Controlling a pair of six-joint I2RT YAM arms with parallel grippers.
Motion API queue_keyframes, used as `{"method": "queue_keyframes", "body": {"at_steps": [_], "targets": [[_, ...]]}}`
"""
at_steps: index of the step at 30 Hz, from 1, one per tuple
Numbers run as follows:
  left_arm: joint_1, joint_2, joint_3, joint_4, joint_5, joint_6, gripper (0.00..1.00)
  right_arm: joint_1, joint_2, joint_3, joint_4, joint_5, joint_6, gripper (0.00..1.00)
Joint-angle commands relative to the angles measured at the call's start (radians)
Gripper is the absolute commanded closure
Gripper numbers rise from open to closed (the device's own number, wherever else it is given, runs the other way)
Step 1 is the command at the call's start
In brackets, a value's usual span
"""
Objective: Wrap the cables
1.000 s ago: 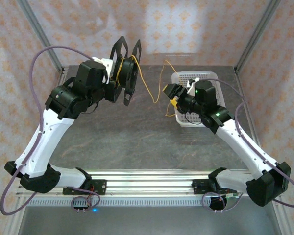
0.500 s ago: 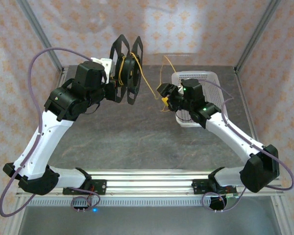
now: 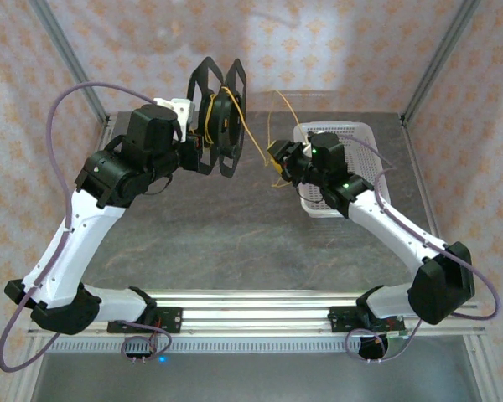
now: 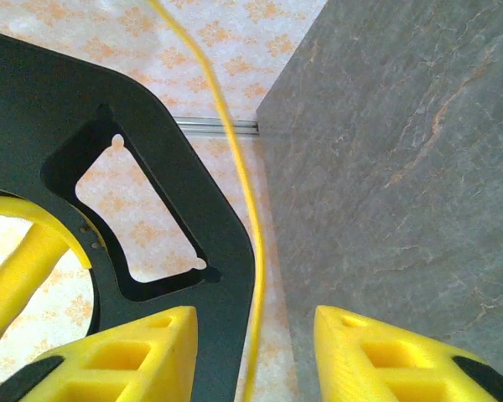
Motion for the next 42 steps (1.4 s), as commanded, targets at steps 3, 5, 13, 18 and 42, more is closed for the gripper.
{"method": "queue_keyframes", "body": {"at_steps": [3, 5, 13, 18, 42], "targets": [[0.005, -0.045, -0.004, 0.139, 0.021, -0.040, 1.00, 0.007, 0.023, -0.008, 0.117, -0.022, 0.060, 0.60], [0.005, -0.047, -0.011, 0.145, 0.025, -0.043, 1.00, 0.007, 0.027, -0.013, 0.132, -0.030, 0.074, 0.59], [0.004, -0.050, -0.028, 0.164, 0.034, -0.061, 1.00, 0.008, 0.047, -0.037, 0.209, -0.056, 0.129, 0.67], [0.005, -0.049, -0.025, 0.171, 0.037, -0.074, 1.00, 0.011, 0.060, -0.042, 0.227, -0.064, 0.139, 0.74], [0.012, 0.049, 0.030, 0.144, -0.280, -0.130, 1.00, 0.329, -0.034, 0.155, -0.322, 0.111, -0.322, 1.00]]}}
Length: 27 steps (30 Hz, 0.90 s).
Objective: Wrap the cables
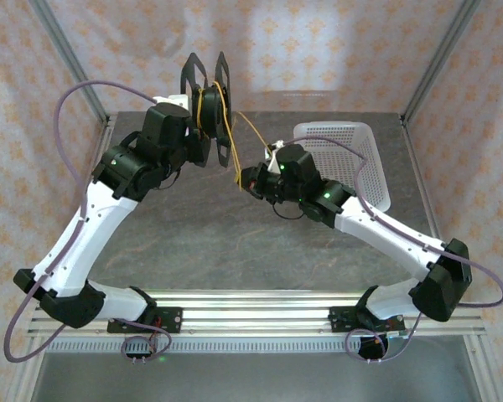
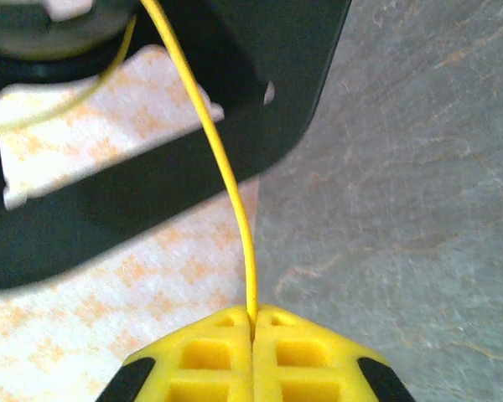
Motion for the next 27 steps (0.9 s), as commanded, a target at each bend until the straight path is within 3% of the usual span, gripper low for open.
{"method": "queue_keyframes", "body": {"at_steps": [1, 9, 15, 20, 24, 27], "targets": [[0.014, -0.001, 0.064, 0.078, -0.098, -0.032, 1.00, 0.047, -0.042, 0.039, -0.117, 0.077, -0.114, 1.00], [0.017, 0.034, 0.075, 0.059, -0.132, -0.041, 1.00, 0.137, -0.035, 0.123, -0.235, 0.136, -0.225, 1.00], [0.031, 0.063, 0.099, 0.039, -0.142, -0.070, 1.00, 0.213, 0.071, 0.221, -0.409, 0.181, -0.317, 1.00], [0.041, 0.082, 0.114, 0.028, -0.148, -0.100, 1.00, 0.274, 0.171, 0.302, -0.594, 0.377, -0.352, 1.00], [0.053, 0.079, 0.104, 0.028, -0.149, -0.121, 1.00, 0.285, 0.156, 0.273, -0.652, 0.557, -0.318, 1.00], [0.064, 0.073, 0.091, 0.032, -0.149, -0.135, 1.00, 0.285, 0.138, 0.253, -0.654, 0.599, -0.312, 1.00]]}}
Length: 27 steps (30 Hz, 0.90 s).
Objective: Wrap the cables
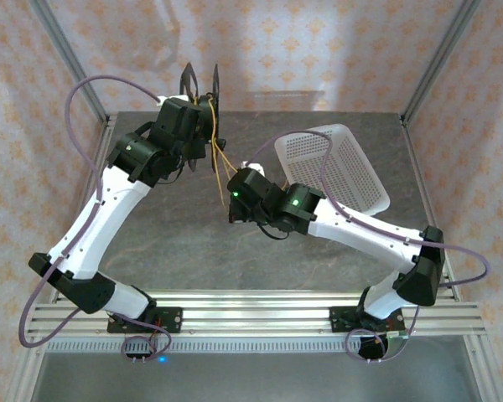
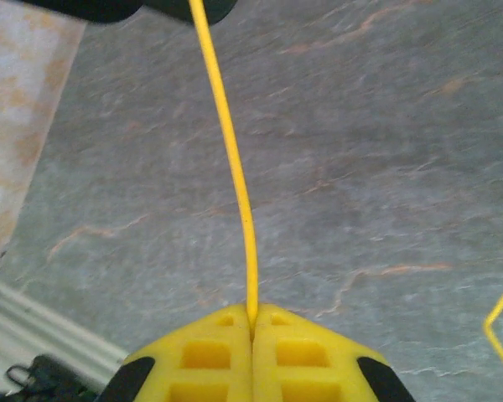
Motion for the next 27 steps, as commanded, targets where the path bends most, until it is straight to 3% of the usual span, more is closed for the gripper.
{"method": "queue_keyframes", "body": {"at_steps": [1, 12, 19, 22, 27], "targets": [[0.031, -0.025, 0.028, 0.147, -0.073, -0.075, 1.00, 0.025, -0.044, -0.031, -0.125, 0.117, -0.032, 1.00], [0.037, -0.050, -0.044, 0.181, -0.026, -0.066, 1.00, -0.030, -0.215, -0.056, 0.029, 0.220, -0.021, 1.00], [0.044, -0.049, -0.053, 0.182, 0.012, -0.078, 1.00, -0.070, -0.184, -0.013, 0.076, 0.144, -0.074, 1.00], [0.057, -0.044, -0.044, 0.179, 0.017, -0.101, 1.00, -0.046, -0.177, -0.033, 0.114, 0.078, -0.110, 1.00], [0.065, -0.019, -0.016, 0.156, 0.001, -0.114, 1.00, 0.060, -0.153, -0.011, 0.091, 0.150, -0.198, 1.00]]}}
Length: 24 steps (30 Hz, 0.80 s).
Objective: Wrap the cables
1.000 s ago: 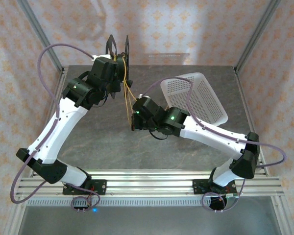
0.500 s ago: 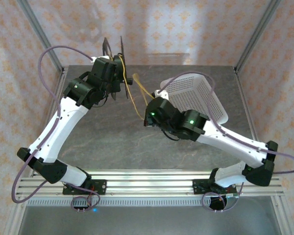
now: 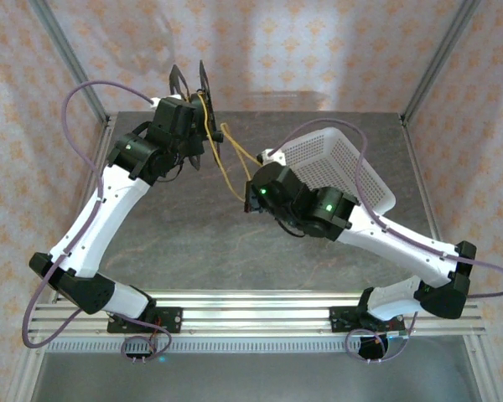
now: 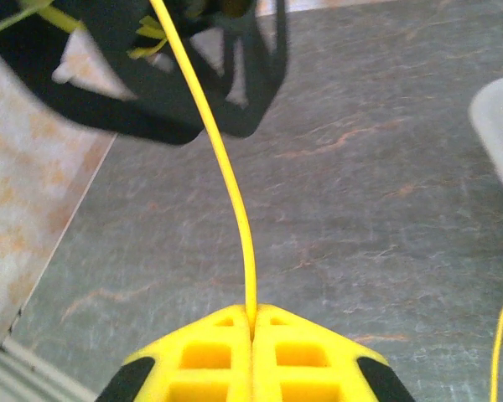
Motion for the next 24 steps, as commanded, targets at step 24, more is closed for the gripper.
{"method": "queue_keyframes", "body": {"at_steps": [24], "targets": [[0.208, -0.035, 0.012, 0.169, 0.319, -0.241, 1.00, 0.153, 0.131, -0.134, -0.058, 0.230, -0.140, 1.00]]}}
